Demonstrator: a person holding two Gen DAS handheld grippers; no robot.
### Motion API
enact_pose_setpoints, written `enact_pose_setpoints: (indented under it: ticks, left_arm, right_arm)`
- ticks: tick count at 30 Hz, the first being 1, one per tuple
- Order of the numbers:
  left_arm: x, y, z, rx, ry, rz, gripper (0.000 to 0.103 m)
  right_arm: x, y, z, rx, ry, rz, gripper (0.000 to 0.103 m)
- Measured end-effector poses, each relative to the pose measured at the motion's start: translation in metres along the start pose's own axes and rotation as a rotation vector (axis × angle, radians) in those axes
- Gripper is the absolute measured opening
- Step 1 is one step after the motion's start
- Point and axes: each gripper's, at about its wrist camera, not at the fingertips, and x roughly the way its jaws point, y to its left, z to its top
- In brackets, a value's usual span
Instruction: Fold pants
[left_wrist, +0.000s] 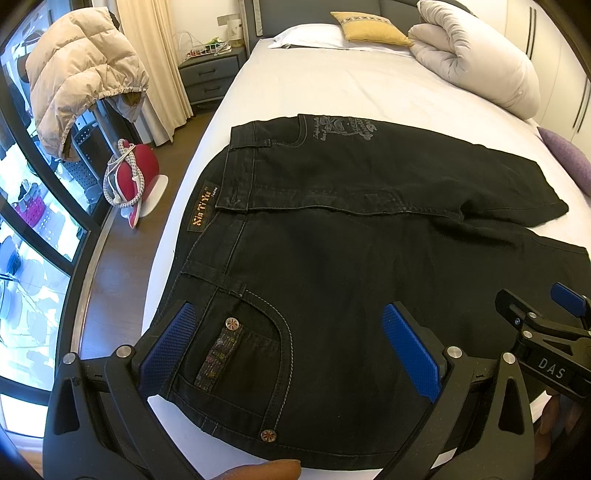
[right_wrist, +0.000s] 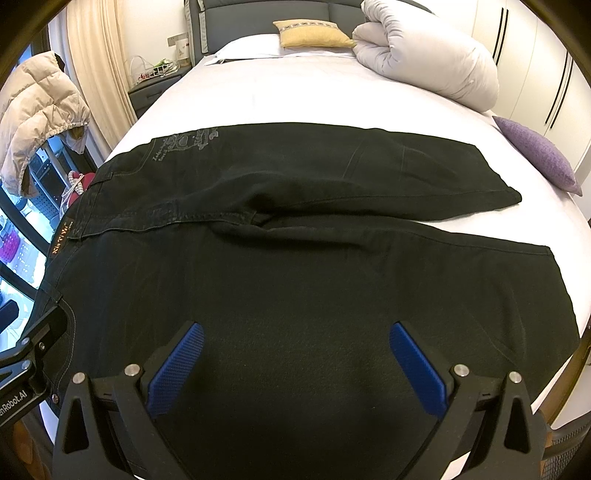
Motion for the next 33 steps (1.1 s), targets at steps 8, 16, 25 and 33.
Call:
enact_pose_setpoints:
  ticks: [8, 16, 25, 33]
  left_arm:
    - [0.005, 0.001, 0.0, 0.013, -0.007, 0.007, 0.103]
    - [0.012, 0.001, 0.042, 0.099, -0.053, -0.067, 0.103]
    - [0.049, 0.008, 0.13, 0.18, -0.165, -0.115, 0.103]
    - [0.115, 0.007, 0.228, 0.369, -0.044, -0.142, 0.103]
  right_arm:
    - [0.005, -0.002, 0.005, -0.001, 0.014, 0.007, 0.103]
    - [0.015, -0.01, 0.035, -0.025, 0.006, 0.065, 0.103]
    - [0.034, -0.011, 0.105, -0.105, -0.065, 0.138, 0.103]
    - [0.062, -0.001, 0.149, -0.242, -0.092, 0.244, 0.094]
